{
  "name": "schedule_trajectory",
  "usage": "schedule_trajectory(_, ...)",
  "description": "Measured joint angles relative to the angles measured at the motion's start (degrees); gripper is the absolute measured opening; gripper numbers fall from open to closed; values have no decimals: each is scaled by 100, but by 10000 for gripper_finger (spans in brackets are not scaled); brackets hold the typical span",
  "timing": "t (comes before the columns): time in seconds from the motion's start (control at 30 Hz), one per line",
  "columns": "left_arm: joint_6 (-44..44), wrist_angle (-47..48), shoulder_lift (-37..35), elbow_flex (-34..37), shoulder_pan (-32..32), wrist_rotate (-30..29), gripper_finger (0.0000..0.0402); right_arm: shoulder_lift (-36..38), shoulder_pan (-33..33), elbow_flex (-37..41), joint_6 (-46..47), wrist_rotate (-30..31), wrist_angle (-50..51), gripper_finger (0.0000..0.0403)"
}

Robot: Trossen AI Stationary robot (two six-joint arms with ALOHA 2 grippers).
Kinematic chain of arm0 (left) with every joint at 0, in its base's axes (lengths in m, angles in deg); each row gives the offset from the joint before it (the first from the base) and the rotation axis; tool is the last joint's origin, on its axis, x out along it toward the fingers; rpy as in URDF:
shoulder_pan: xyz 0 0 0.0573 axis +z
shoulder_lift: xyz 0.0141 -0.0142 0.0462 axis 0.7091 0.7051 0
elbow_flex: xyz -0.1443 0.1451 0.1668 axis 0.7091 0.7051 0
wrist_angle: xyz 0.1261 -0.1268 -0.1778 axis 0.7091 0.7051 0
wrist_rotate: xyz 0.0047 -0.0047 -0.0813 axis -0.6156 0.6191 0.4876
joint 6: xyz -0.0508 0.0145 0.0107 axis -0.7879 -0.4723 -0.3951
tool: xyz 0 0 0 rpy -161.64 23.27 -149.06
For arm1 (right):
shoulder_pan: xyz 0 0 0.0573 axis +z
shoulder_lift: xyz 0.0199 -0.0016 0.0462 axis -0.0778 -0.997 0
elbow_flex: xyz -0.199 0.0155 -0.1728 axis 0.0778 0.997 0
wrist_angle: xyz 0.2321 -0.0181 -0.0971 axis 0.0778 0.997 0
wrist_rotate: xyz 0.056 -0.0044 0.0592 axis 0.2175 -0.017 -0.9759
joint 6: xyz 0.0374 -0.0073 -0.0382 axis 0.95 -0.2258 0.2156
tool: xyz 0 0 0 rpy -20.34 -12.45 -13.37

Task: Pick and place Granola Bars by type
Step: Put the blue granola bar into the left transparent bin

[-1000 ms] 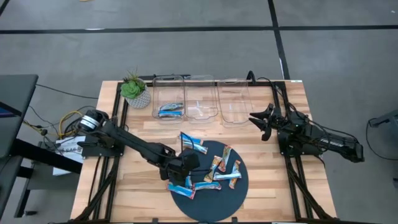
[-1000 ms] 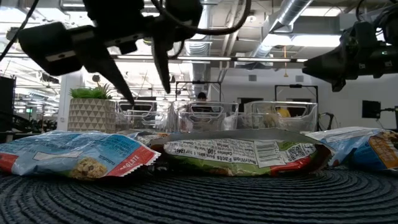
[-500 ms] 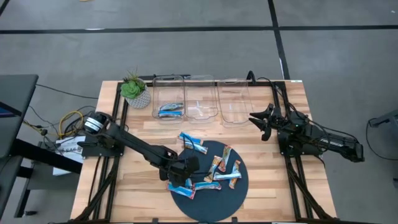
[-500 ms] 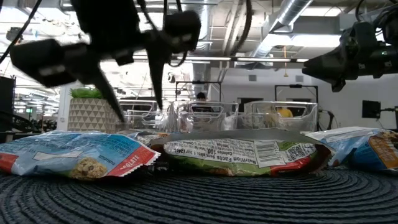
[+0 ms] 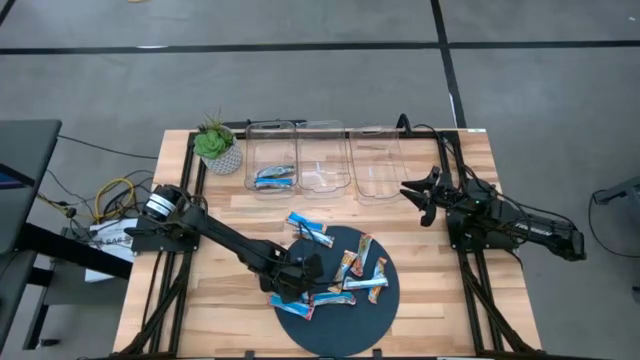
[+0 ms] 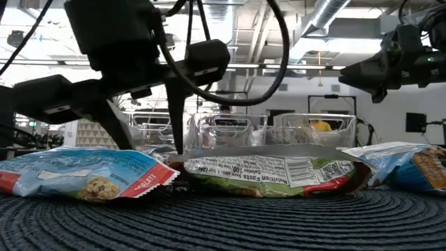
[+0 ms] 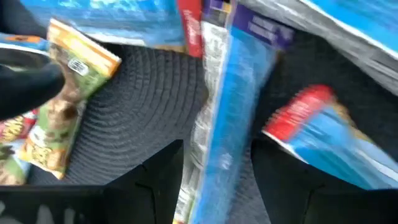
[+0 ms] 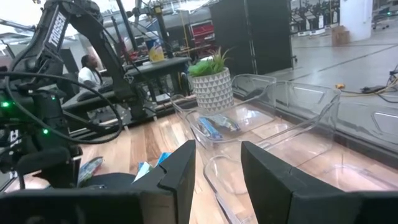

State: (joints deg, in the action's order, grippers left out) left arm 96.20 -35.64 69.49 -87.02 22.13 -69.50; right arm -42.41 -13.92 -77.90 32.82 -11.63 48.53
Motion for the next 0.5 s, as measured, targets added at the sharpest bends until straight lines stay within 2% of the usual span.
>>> schedule_trajectory(0.27,-15,2,25,0,0,28,175,-3,1,2,0,2,0,123)
schedule_trajectory(0.5,-74,83,25,0,2,137,122,-1,-1,2,0,2,-1,123)
